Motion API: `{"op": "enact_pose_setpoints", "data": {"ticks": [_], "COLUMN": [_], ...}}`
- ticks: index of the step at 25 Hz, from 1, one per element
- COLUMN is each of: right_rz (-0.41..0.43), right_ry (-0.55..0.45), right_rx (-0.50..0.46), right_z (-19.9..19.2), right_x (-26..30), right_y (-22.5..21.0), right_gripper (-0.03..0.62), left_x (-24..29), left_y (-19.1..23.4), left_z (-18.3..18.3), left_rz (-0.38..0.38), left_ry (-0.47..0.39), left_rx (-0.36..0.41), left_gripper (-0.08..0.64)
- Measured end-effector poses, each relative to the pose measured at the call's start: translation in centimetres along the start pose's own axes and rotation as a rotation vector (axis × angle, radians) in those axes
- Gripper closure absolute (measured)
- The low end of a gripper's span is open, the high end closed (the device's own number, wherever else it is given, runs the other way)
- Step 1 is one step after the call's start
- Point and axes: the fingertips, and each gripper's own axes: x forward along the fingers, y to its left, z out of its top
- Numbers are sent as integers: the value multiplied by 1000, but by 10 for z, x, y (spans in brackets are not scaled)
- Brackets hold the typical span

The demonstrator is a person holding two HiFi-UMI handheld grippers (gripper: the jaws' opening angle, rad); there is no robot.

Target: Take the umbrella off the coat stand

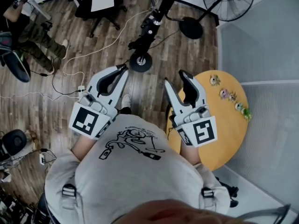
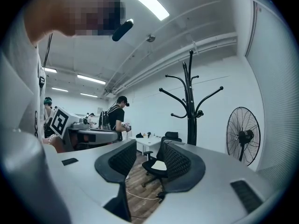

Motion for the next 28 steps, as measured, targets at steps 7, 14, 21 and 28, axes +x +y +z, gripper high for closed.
{"op": "enact_pose_setpoints", "data": {"ticks": [7,14,21,28], "right_rz": [-12,-16,-30,-53], "right_ry": [7,16,23,27], "right_rx": [-15,-27,-20,-16], "right_z": [5,7,-2,-10], "right_x": [42,81,110,123], "right_y": [3,13,21,14], "right_gripper": [402,409,422,423], "left_x": [4,2,2,11], "left_y": [41,83,113,125], "left_z": [5,5,-3,-8], "left_rz": [-16,-16,-31,-49], "left_ry": [-8,-9,-4,-2], "left_rx": [3,-10,-17,-26], "left_gripper": [538,538,538,538]}}
